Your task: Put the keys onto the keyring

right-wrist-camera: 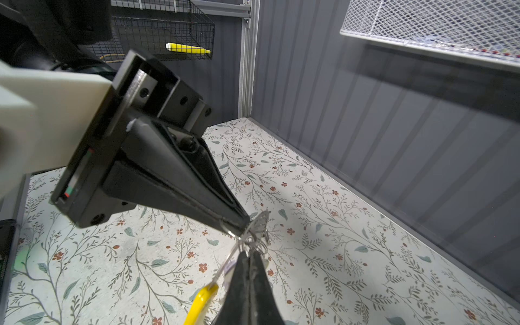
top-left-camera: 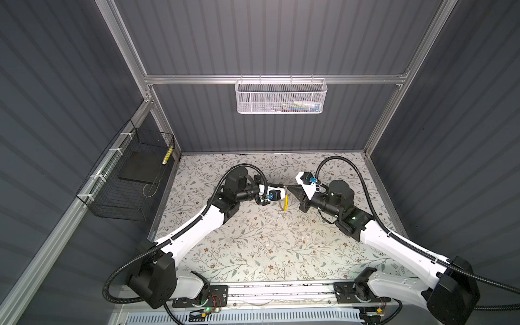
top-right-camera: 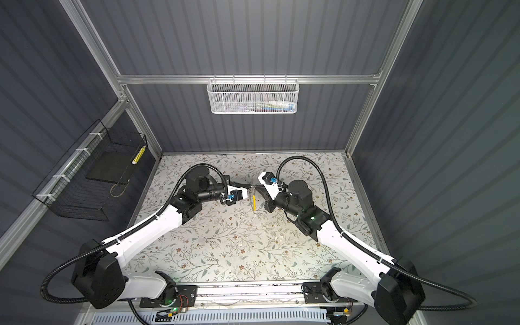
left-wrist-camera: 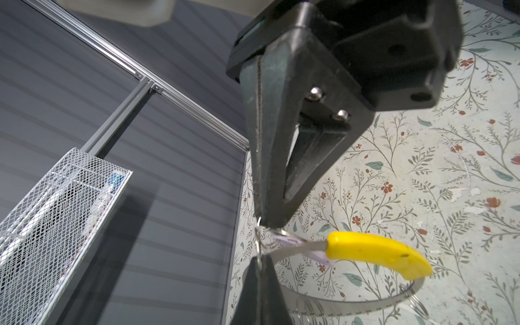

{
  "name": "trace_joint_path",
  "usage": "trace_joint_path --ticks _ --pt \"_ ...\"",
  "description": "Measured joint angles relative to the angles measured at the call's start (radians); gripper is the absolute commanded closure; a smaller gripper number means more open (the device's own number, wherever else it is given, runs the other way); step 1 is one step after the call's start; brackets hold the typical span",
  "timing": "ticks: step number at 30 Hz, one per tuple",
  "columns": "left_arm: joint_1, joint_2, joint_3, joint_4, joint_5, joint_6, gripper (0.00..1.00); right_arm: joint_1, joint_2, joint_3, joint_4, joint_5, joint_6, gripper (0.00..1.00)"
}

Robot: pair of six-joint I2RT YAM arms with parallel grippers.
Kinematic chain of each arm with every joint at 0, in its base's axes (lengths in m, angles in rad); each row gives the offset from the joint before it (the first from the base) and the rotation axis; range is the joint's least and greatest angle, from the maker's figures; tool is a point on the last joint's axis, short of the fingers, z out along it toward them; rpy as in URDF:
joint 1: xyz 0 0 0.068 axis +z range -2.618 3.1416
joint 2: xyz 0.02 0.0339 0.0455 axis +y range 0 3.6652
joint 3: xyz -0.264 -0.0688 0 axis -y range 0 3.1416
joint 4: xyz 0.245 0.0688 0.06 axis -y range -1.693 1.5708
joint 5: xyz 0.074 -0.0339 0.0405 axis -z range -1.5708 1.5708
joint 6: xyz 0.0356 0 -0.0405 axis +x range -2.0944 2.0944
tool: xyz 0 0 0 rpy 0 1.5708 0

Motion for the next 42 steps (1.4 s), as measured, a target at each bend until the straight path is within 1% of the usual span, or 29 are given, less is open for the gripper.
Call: trace_joint_path --ticks 5,12,19,25,36,37,38,40,42 --pt "0.001 0.0 0.007 -0.006 0.026 0.0 1.0 -0.024 -0.033 -0.013 -0.004 -0.023 0.022 1.0" --pt "0.002 0.0 0.021 -0.009 0.061 -0.014 1.0 -0.043 -0.042 -0.013 -0.005 -0.065 0.036 1.0" --pt "0.009 0.0 0.022 -0.006 0.088 -0.059 1.0 -0.05 -0.04 -0.013 -0.006 -0.087 0.043 1.0" --pt "0.037 0.022 0.022 0.048 0.158 -0.187 1.0 -0.056 -0.037 -0.013 0.002 -0.105 0.048 1.0" --pt "0.076 0.093 0.013 0.247 0.3 -0.481 1.0 -0.069 -0.036 -0.013 0.034 -0.115 0.039 1.0" --pt "0.079 0.101 0.013 0.264 0.314 -0.507 1.0 -0.069 -0.036 -0.013 0.038 -0.115 0.034 0.98" --pt "0.082 0.107 0.013 0.278 0.324 -0.527 1.0 -0.071 -0.036 -0.013 0.039 -0.115 0.027 0.93" --pt "0.086 0.118 0.013 0.296 0.343 -0.56 1.0 -0.072 -0.036 -0.013 0.038 -0.115 0.006 0.85" --pt "0.094 0.126 0.013 0.309 0.358 -0.586 1.0 -0.08 -0.038 -0.014 0.028 -0.105 -0.026 0.8"
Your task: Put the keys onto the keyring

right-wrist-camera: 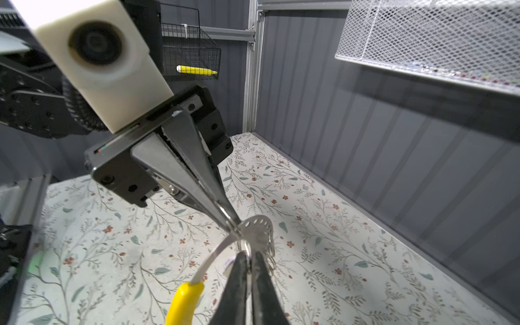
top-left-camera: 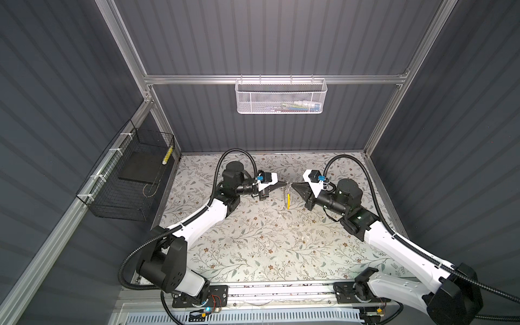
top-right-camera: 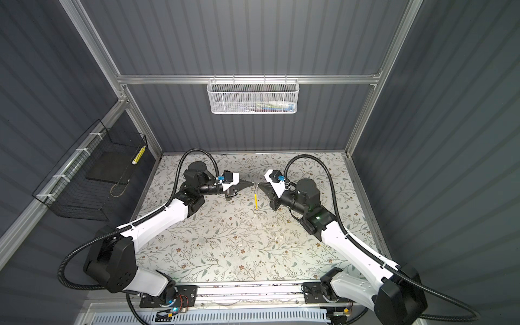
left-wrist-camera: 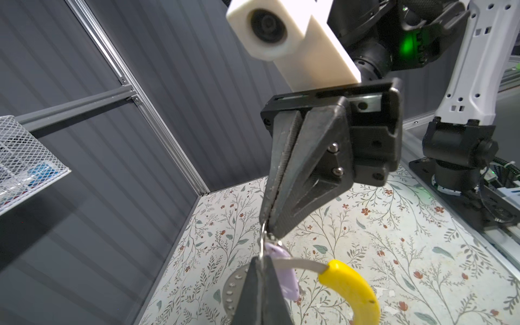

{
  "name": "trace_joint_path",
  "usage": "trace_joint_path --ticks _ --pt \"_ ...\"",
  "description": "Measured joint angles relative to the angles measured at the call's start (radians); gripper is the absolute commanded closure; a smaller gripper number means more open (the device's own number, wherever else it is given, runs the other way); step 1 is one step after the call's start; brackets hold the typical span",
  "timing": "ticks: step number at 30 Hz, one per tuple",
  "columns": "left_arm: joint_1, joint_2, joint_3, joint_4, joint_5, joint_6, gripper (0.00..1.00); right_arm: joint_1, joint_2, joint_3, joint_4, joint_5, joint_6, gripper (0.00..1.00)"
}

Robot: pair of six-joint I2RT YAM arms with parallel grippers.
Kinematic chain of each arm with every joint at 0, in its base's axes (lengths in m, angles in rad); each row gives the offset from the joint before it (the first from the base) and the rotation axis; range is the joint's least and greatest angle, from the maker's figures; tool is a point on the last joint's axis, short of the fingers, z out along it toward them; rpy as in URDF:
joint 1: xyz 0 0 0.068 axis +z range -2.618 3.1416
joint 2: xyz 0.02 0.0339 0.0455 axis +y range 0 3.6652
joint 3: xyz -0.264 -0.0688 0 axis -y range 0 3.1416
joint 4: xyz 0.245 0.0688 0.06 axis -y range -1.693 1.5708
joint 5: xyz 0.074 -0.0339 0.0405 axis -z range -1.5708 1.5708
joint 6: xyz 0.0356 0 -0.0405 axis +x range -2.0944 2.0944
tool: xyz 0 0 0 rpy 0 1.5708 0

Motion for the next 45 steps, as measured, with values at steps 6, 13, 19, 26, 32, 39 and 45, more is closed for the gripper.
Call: trace_joint_path --ticks 6,13,19,26,32,39,45 --pt "0.023 0.027 0.011 0.039 0.044 -0.069 1.0 -0.062 -0.043 -0.01 -0.033 -0.005 -0.116 0.71" --pt "0.028 0.077 0.033 0.072 0.088 -0.121 1.0 -0.095 -0.026 0.063 -0.088 -0.11 -0.206 0.7" --pt "0.028 0.086 0.045 0.098 0.108 -0.14 1.0 -0.095 0.047 0.14 -0.095 -0.192 -0.208 0.7" --pt "0.028 0.086 0.047 0.124 0.127 -0.164 1.0 -0.095 0.119 0.141 -0.097 -0.249 -0.208 0.72" --pt "0.028 0.086 0.047 0.124 0.135 -0.172 1.0 -0.095 0.131 0.155 -0.093 -0.279 -0.208 0.74" --pt "0.028 0.086 0.048 0.124 0.143 -0.175 1.0 -0.095 0.133 0.163 -0.071 -0.322 -0.208 0.79" --pt "0.028 0.087 0.054 0.125 0.15 -0.176 1.0 -0.095 0.153 0.164 -0.07 -0.343 -0.217 0.82"
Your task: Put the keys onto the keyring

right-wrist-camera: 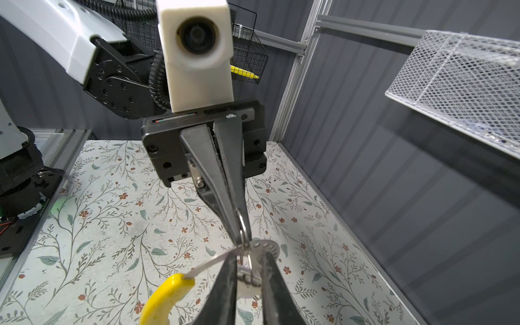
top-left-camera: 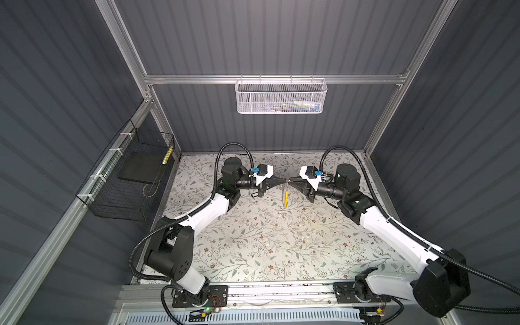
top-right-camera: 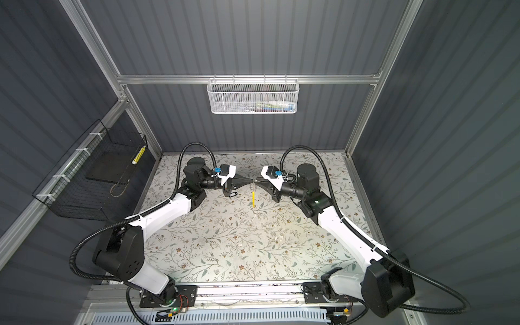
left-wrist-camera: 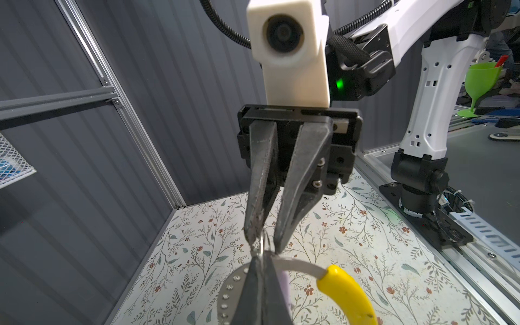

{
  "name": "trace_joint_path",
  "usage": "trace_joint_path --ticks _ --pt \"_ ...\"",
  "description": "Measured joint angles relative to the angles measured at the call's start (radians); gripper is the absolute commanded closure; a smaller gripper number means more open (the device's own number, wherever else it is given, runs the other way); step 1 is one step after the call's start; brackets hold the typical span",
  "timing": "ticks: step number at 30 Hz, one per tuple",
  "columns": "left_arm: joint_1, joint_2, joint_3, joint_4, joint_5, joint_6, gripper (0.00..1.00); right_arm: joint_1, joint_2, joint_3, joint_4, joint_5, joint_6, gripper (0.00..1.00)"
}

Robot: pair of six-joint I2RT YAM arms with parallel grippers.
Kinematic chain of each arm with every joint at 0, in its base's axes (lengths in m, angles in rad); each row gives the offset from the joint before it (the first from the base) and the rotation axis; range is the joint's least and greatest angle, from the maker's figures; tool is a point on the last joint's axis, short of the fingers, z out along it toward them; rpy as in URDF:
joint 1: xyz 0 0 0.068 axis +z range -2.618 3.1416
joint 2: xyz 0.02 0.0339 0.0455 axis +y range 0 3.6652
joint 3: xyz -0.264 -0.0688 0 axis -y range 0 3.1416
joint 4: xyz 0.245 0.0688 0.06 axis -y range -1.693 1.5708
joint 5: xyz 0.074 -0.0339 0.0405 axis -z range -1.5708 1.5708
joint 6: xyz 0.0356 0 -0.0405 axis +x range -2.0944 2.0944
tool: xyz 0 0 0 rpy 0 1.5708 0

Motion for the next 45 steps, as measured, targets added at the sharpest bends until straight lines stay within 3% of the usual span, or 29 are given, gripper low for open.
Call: trace_joint_path --ticks 13,35,36,38,41,45 --pt "0.003 0.0 0.005 0.002 0.012 0.001 1.0 0.0 0.008 0.002 0.027 -0.013 0.001 0.8" --pt "0.004 0.0 0.04 -0.077 0.025 0.046 1.0 0.002 0.011 0.002 0.062 -0.03 0.02 1.0" --pt "0.004 0.0 0.042 -0.084 0.024 0.054 0.99 0.002 0.011 0.002 0.061 -0.029 0.02 1.0" --pt "0.004 0.0 0.044 -0.106 0.02 0.079 0.8 0.002 0.011 0.002 0.052 -0.023 0.021 1.0" --pt "0.004 0.0 0.06 -0.191 -0.018 0.148 0.69 0.002 0.011 0.003 0.023 0.001 0.02 1.0" --pt "0.004 -0.011 0.099 -0.356 -0.101 0.276 0.67 0.002 0.011 0.022 -0.085 0.058 0.004 1.0"
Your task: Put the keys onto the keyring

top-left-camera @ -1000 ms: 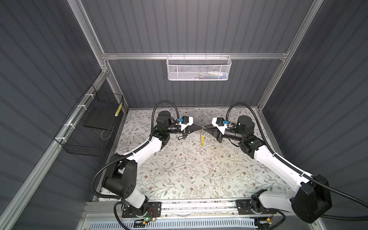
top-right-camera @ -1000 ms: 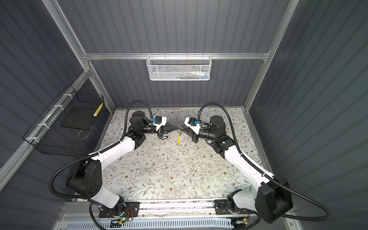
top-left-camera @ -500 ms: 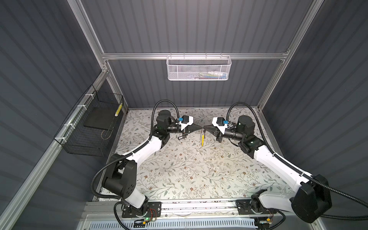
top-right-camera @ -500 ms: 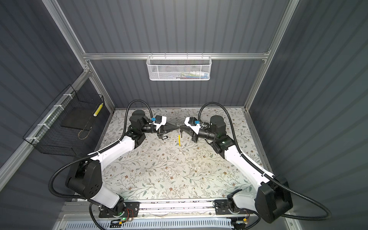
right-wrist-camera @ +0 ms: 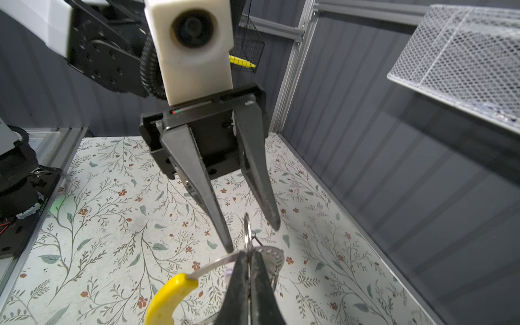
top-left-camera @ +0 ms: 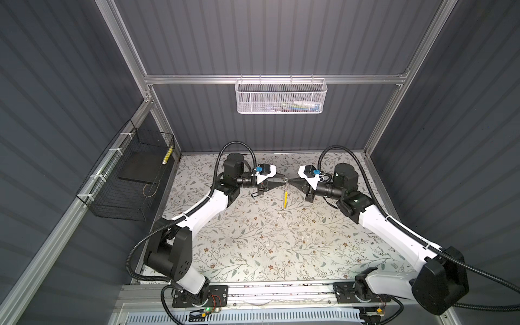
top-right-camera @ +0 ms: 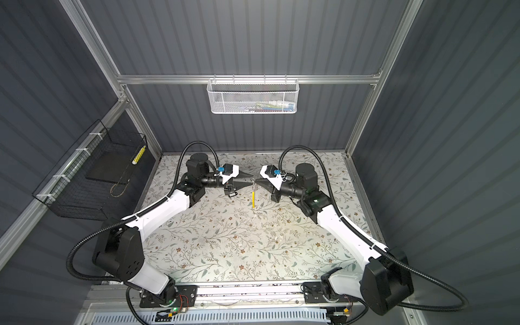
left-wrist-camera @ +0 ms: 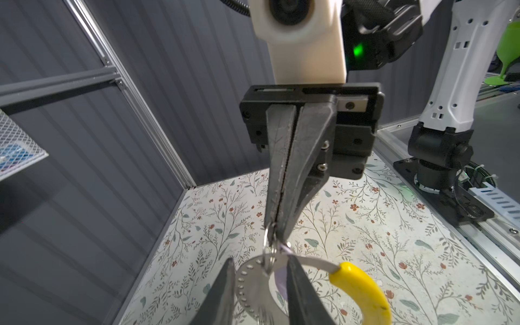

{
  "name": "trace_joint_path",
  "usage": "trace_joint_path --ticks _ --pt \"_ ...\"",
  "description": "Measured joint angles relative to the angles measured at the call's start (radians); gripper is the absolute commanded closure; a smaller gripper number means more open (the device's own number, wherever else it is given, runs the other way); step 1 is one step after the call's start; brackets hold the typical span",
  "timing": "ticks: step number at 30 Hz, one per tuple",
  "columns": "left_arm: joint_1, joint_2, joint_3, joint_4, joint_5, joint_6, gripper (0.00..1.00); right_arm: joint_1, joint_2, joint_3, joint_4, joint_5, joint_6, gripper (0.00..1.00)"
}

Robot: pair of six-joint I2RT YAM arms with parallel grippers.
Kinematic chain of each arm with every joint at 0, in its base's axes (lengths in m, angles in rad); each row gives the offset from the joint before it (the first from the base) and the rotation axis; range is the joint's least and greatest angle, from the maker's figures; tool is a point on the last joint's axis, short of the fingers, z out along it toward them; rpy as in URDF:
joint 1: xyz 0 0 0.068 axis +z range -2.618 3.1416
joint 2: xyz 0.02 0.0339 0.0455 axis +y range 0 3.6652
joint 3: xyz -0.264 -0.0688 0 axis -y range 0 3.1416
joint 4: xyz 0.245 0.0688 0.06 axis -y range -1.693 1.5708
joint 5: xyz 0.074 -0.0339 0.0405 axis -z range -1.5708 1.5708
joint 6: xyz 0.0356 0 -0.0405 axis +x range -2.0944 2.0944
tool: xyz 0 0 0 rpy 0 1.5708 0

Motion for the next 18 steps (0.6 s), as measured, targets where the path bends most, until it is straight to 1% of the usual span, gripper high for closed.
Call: trace_joint_path --ticks 5,10,18 --pt "-0.001 -0.04 0.051 -0.172 -0.093 0.147 0.67 0.0 0.0 0.054 -0.155 0.074 -0.029 1.0" --pt "-0.026 -0.045 0.114 -0.294 -0.163 0.257 0.68 0.0 0.0 0.104 -0.27 0.109 -0.046 1.0" --pt "-0.089 -0.026 0.183 -0.419 -0.236 0.367 0.7 0.014 0.0 0.142 -0.367 0.126 -0.058 1.0"
